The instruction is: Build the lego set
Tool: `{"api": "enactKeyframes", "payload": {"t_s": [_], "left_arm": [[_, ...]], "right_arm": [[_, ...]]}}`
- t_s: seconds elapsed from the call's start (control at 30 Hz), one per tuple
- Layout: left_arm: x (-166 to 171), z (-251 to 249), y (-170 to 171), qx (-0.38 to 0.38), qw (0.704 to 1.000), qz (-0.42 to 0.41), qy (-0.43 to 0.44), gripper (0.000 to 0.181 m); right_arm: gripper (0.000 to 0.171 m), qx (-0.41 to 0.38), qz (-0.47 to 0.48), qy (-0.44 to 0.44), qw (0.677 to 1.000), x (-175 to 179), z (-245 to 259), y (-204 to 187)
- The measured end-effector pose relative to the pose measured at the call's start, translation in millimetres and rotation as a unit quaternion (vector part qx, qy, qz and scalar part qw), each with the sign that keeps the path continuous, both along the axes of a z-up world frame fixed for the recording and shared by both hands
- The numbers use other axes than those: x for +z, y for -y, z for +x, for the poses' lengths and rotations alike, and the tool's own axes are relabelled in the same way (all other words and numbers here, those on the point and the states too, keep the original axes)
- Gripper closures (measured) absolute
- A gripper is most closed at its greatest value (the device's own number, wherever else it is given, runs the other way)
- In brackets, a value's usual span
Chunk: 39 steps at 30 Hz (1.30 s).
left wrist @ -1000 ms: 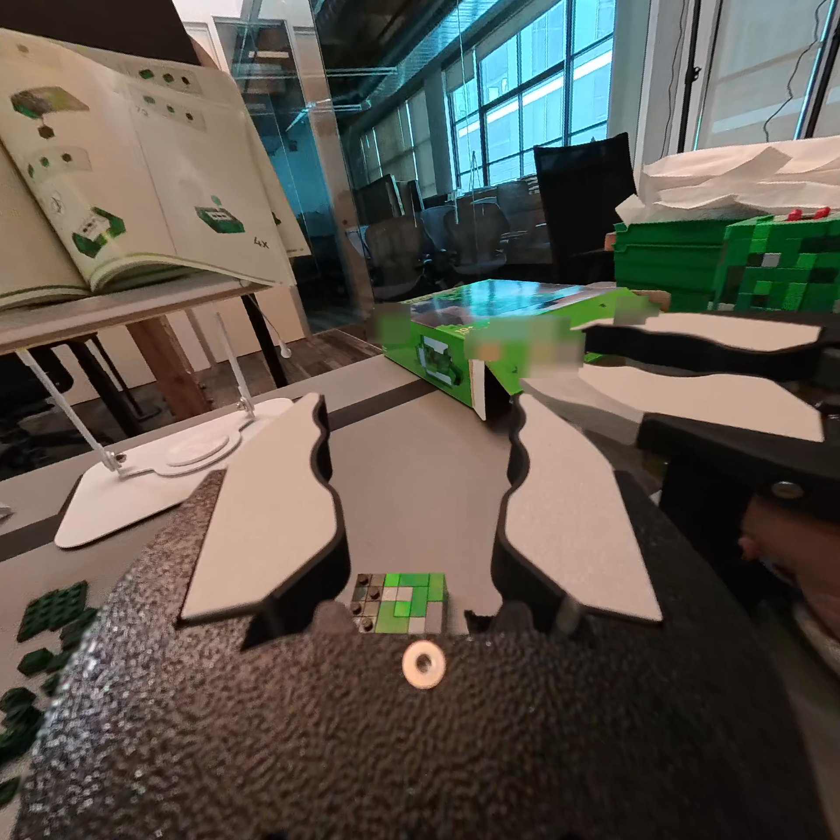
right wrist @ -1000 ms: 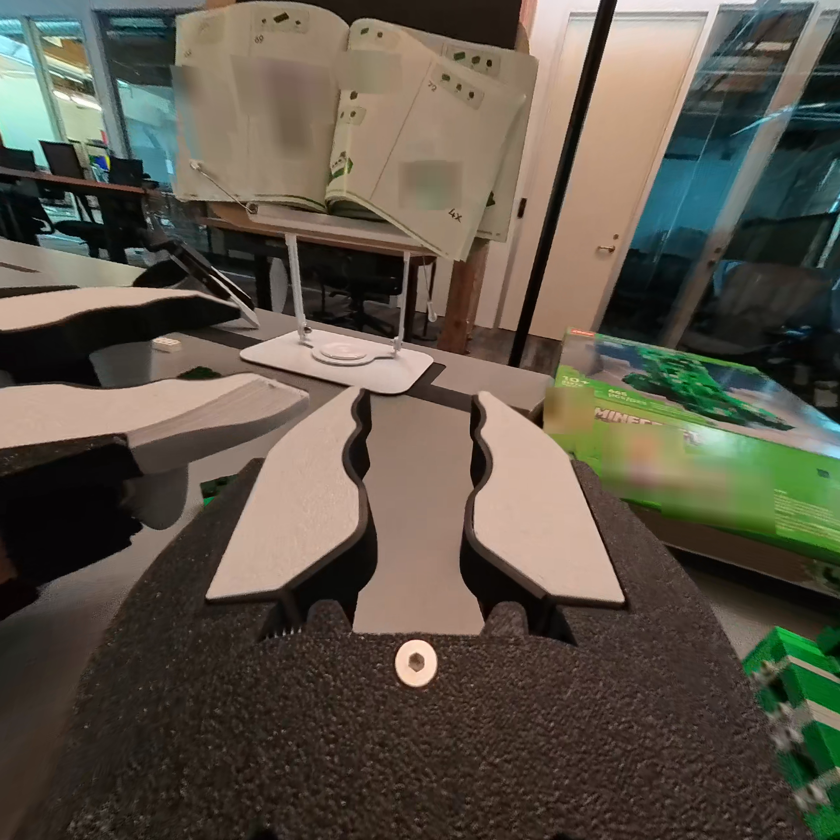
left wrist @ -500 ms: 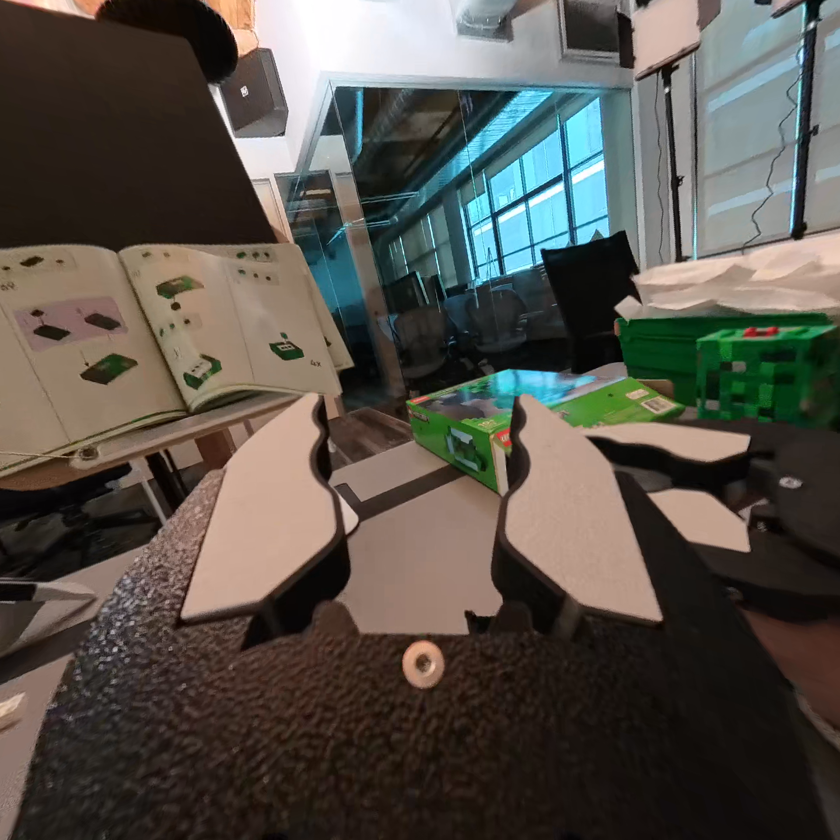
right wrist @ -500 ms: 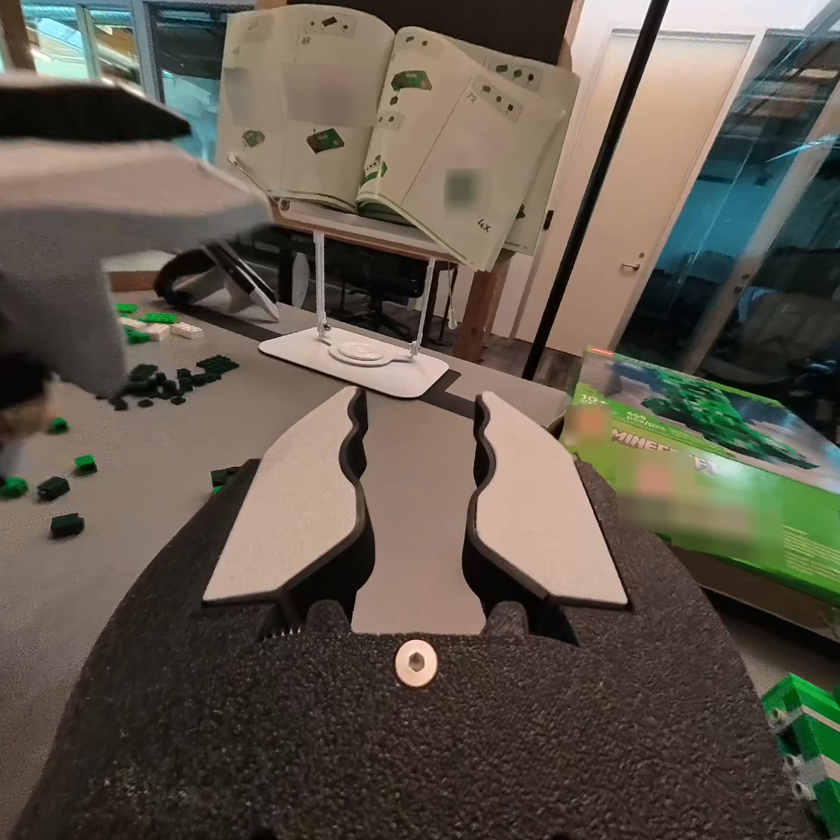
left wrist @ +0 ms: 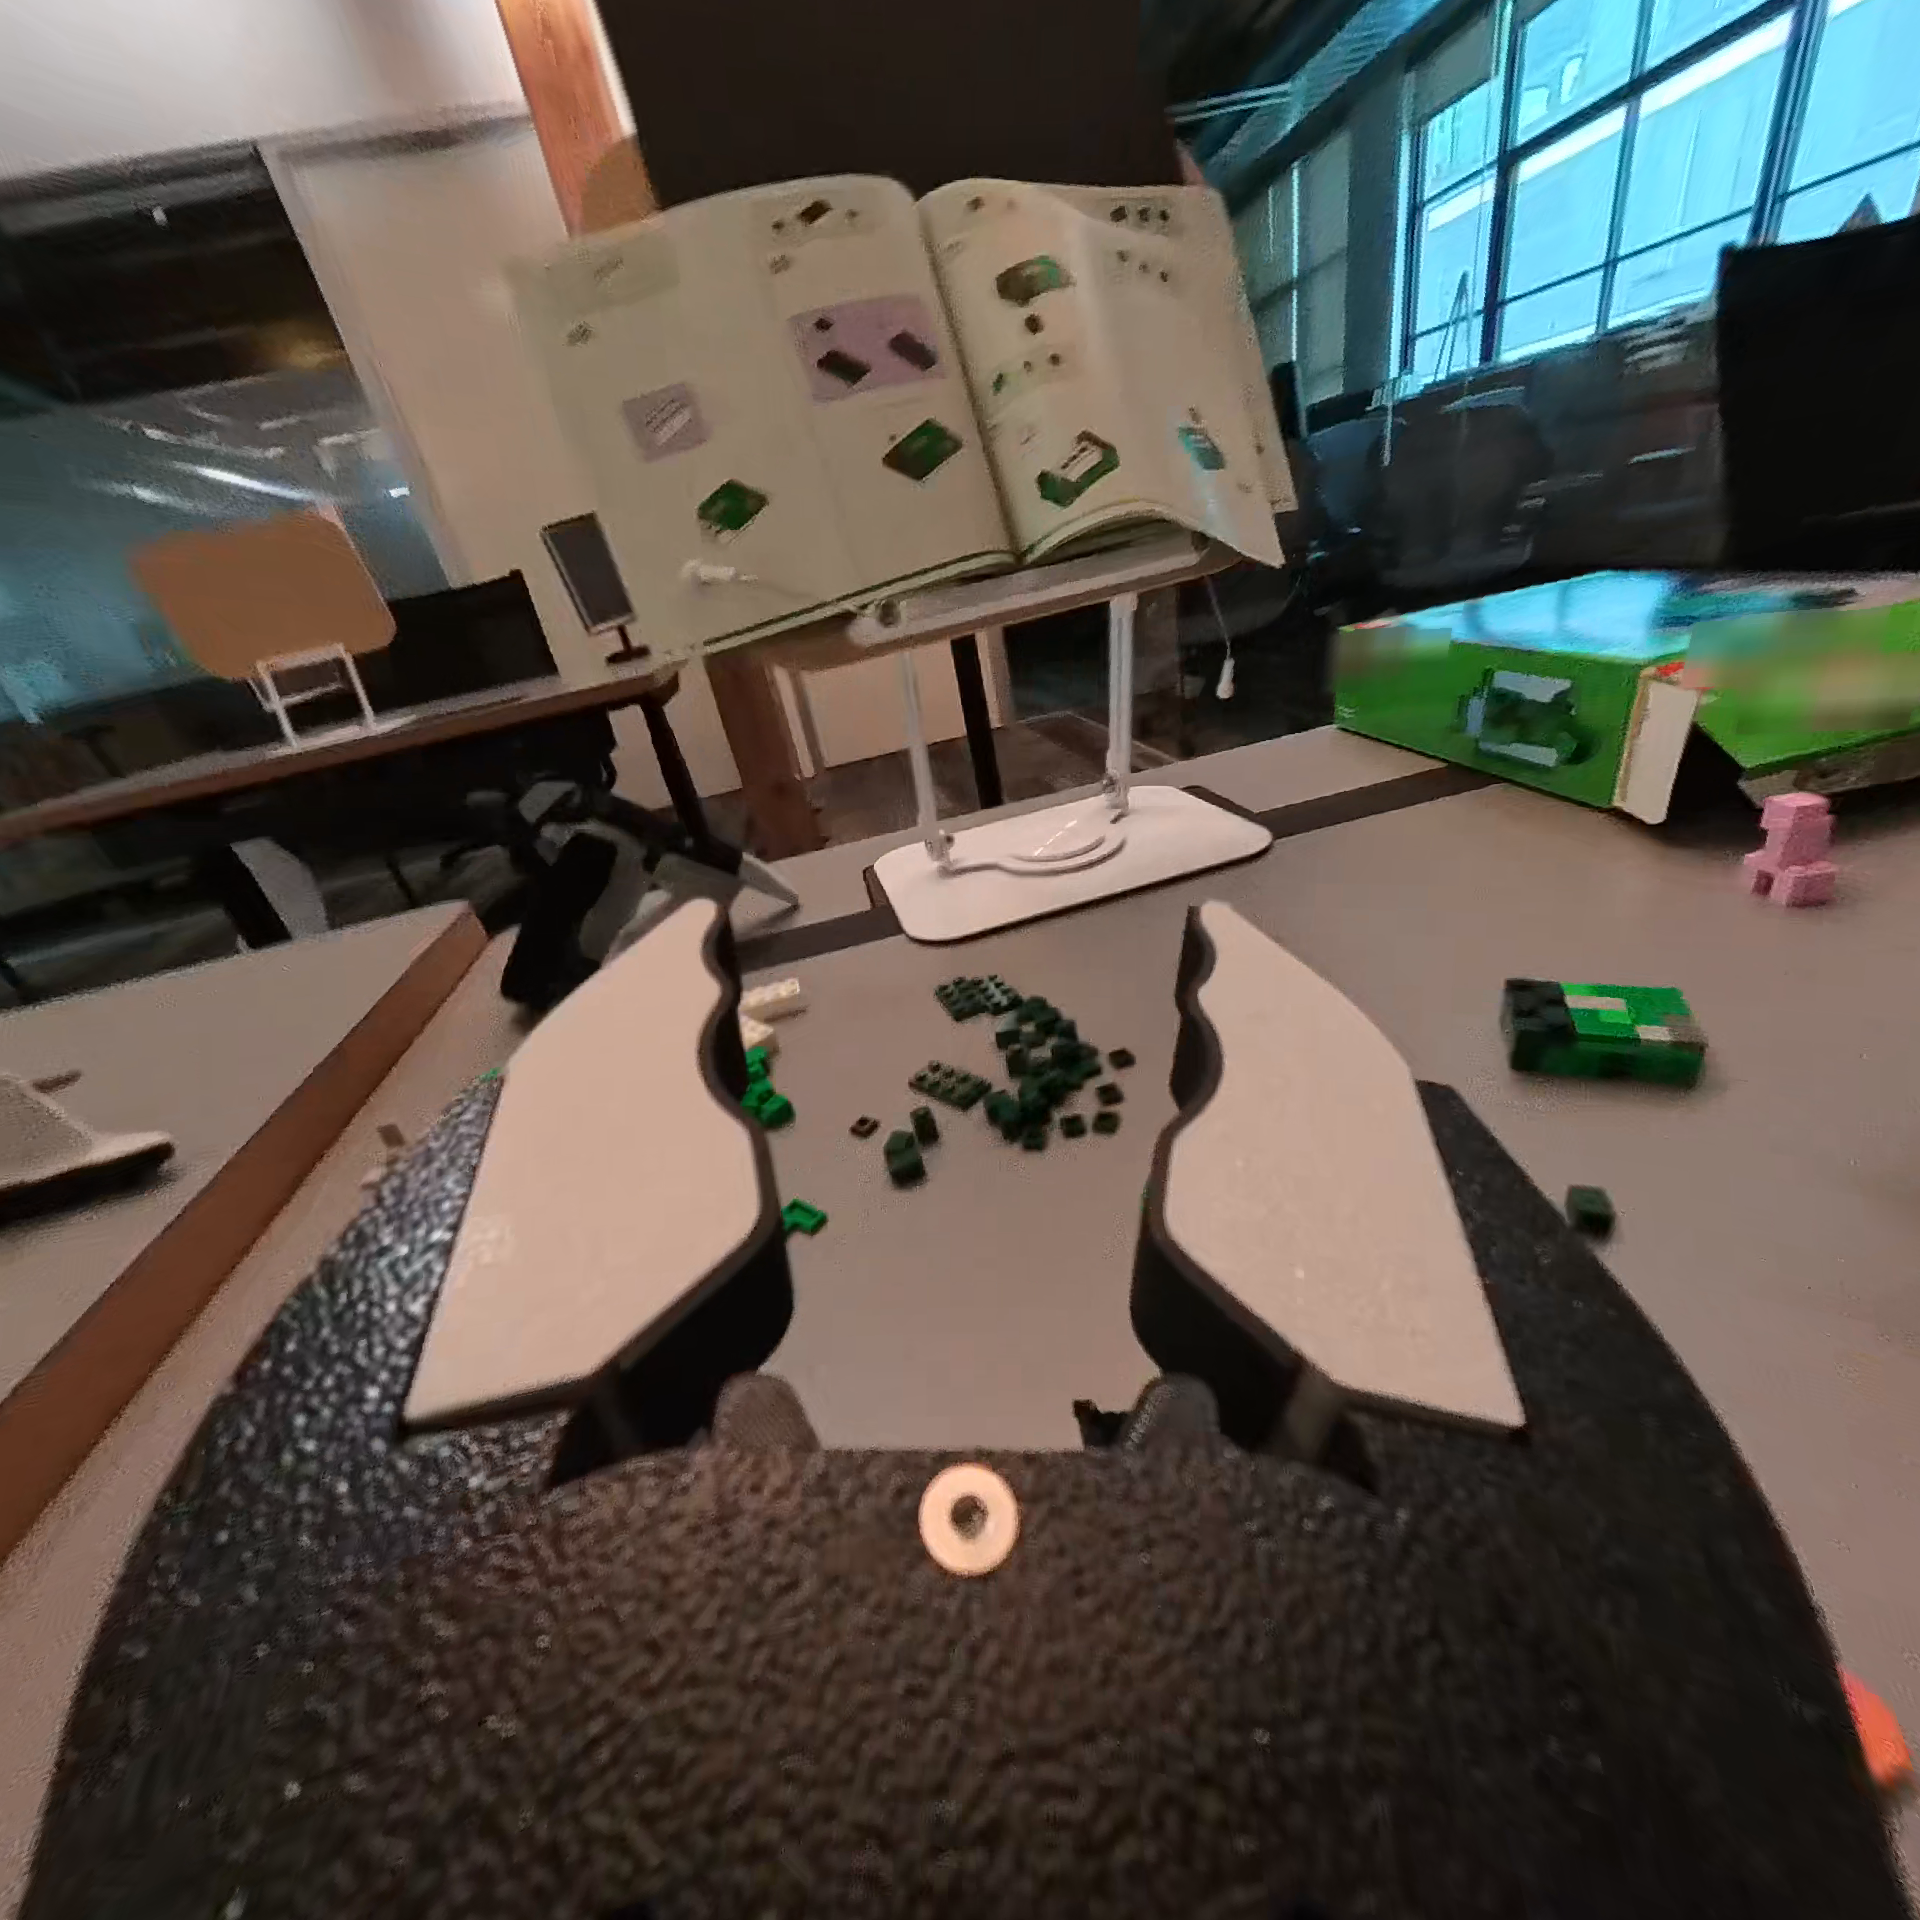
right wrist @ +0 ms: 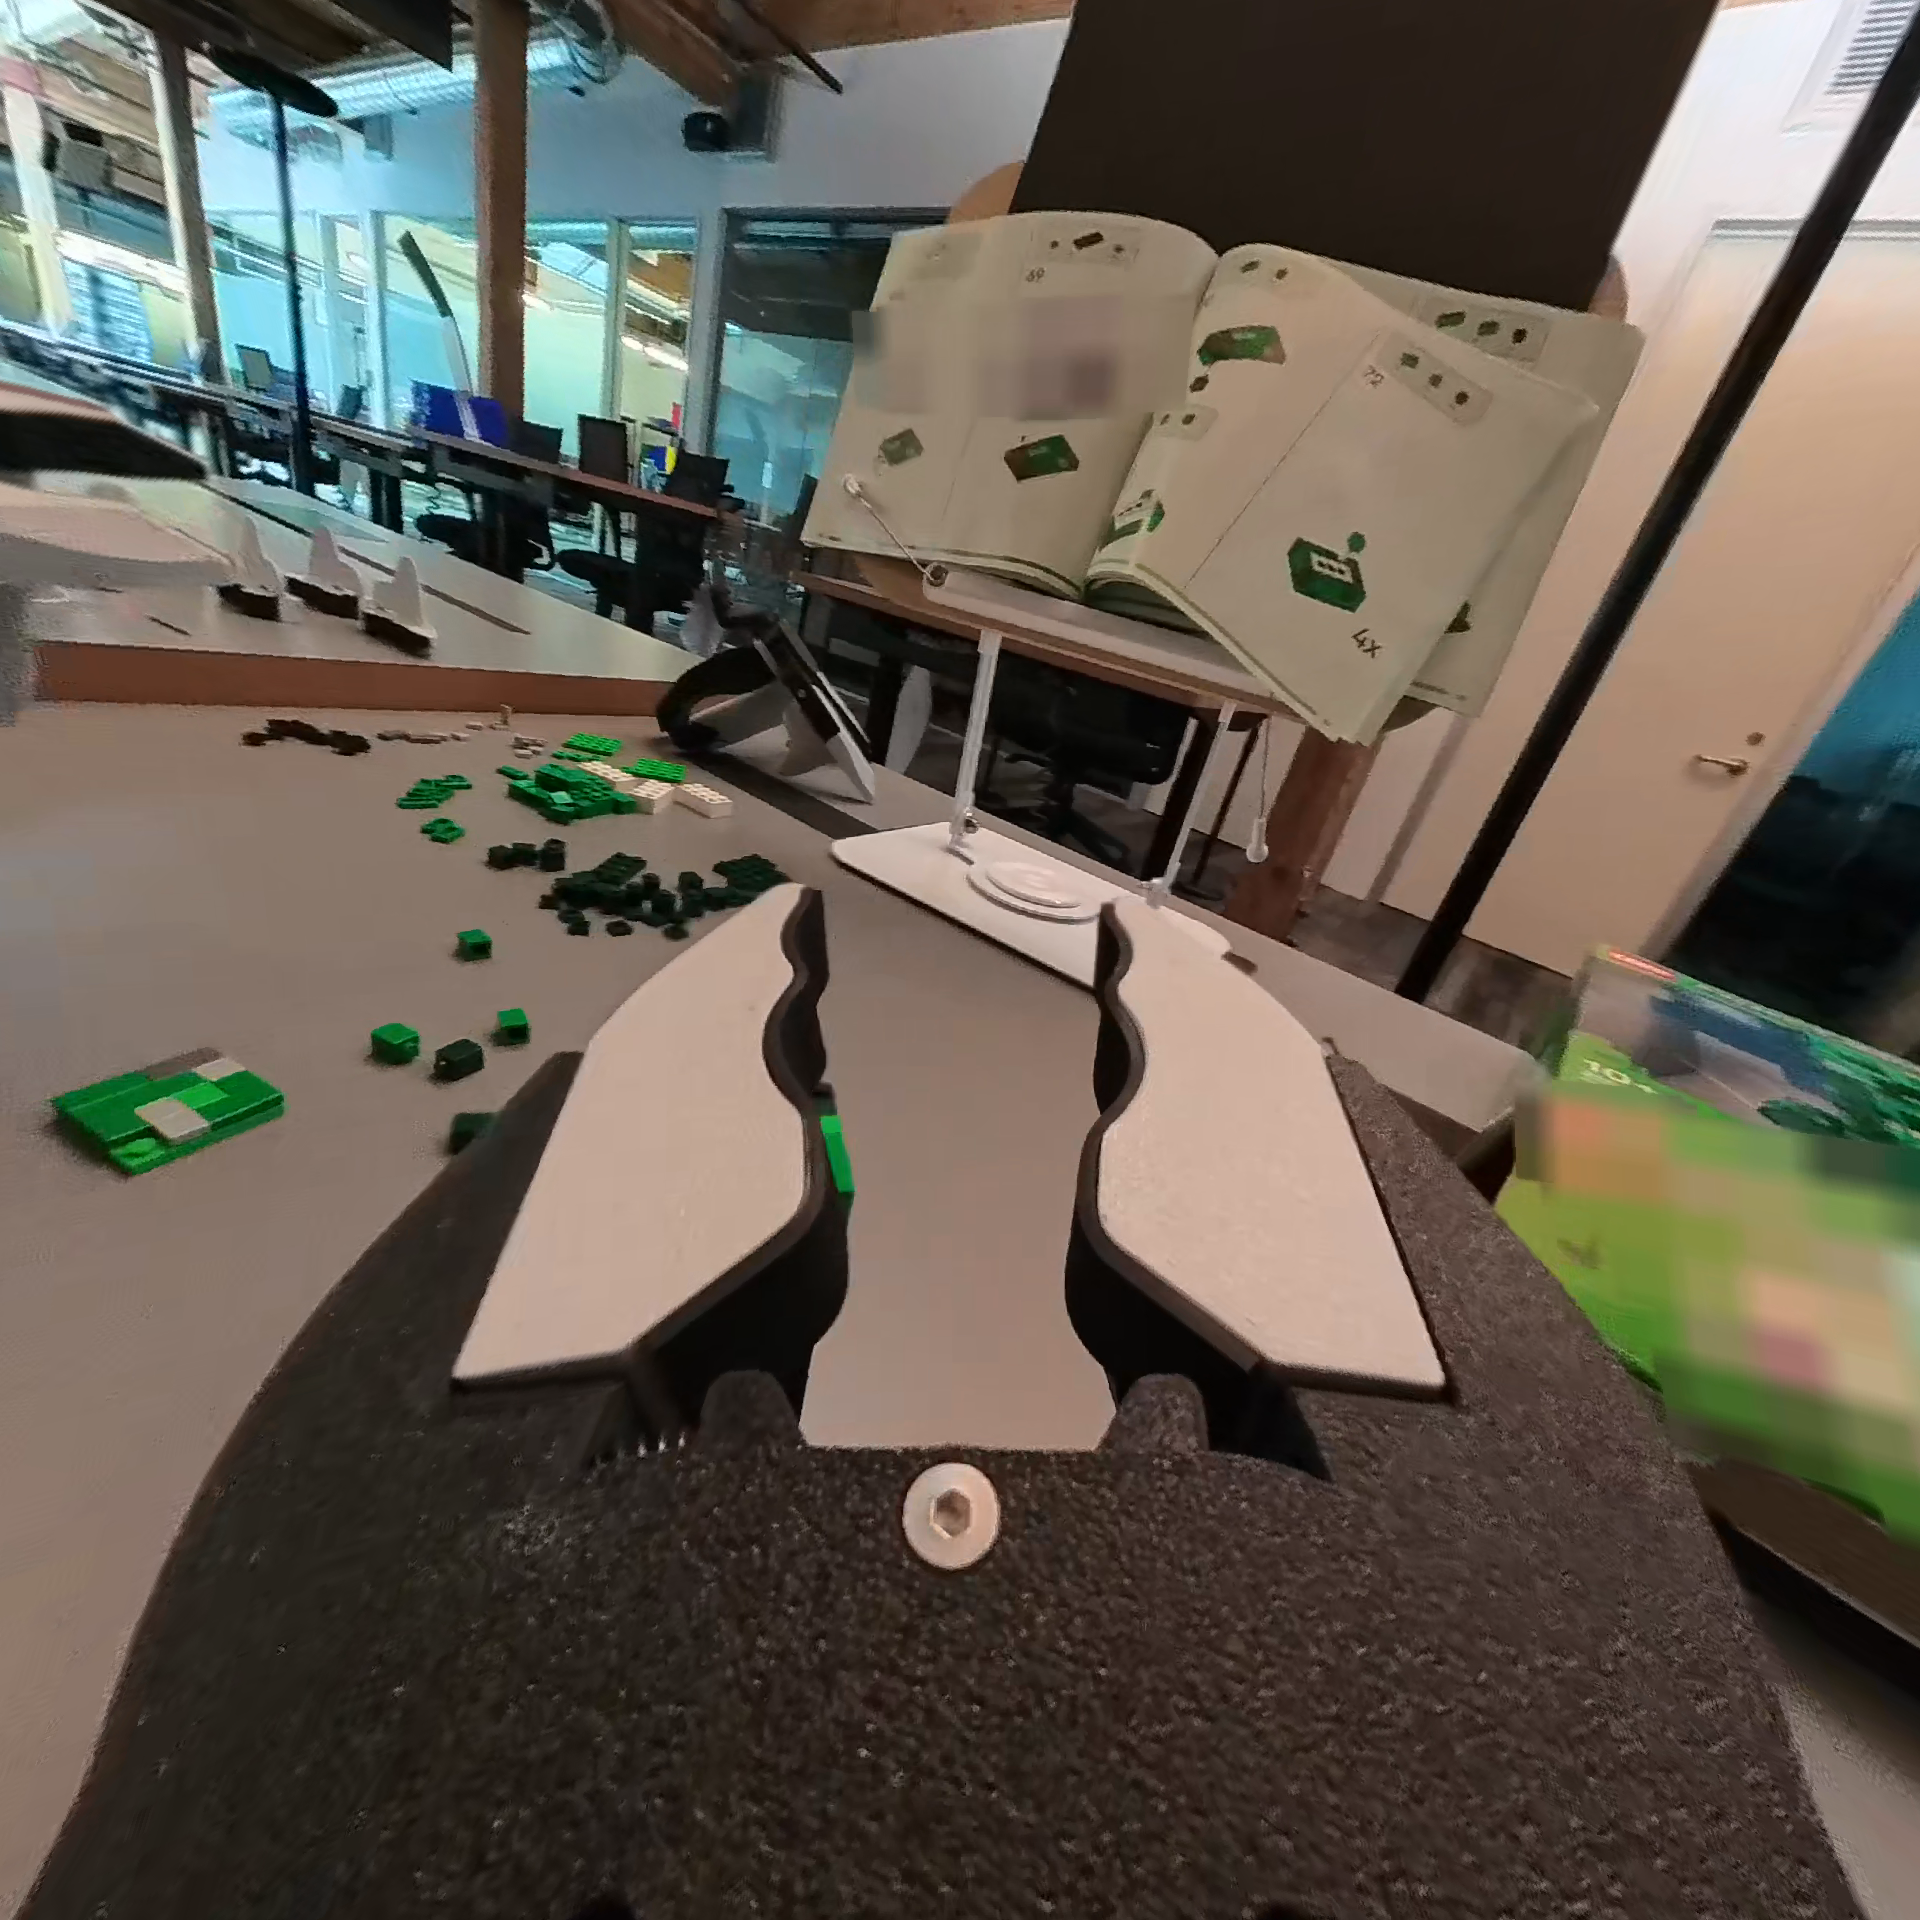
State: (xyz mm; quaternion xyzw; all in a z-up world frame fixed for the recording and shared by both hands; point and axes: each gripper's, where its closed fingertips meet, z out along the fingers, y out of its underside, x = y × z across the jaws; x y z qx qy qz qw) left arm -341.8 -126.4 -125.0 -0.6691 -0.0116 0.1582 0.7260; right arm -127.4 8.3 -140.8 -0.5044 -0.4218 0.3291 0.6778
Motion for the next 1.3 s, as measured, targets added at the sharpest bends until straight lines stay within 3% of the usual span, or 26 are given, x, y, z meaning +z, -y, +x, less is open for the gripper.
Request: {"api": "enactKeyframes", "payload": {"t_s": [0.27, 0.37, 0.53, 0.77, 1.3], "left_arm": [[-35, -2, 8, -0.115, 0.991, -0.066, 0.012, 0.091], [-35, 2, 13, -0.133, 0.989, -0.061, 0.021, 0.095], [-42, 2, 16, -0.121, 0.990, -0.070, 0.036, 0.094], [-50, -5, 13, -0.084, 0.992, -0.092, 0.024, 0.091], [-35, -12, 22, -0.115, 0.989, -0.027, 0.094, 0.093]], "right_arm": [[0.128, 0.107, -0.023, 0.039, 0.993, -14, -10, 40], [0.133, 0.144, -0.044, 0.041, 0.988, -16, -10, 54], [0.120, 0.105, -0.074, 0.056, 0.990, -21, -9, 47], [0.121, 0.060, -0.084, -0.002, 0.995, -11, 7, 41], [0.124, 0.079, -0.103, -0.033, 0.991, -7, 14, 40]]}}
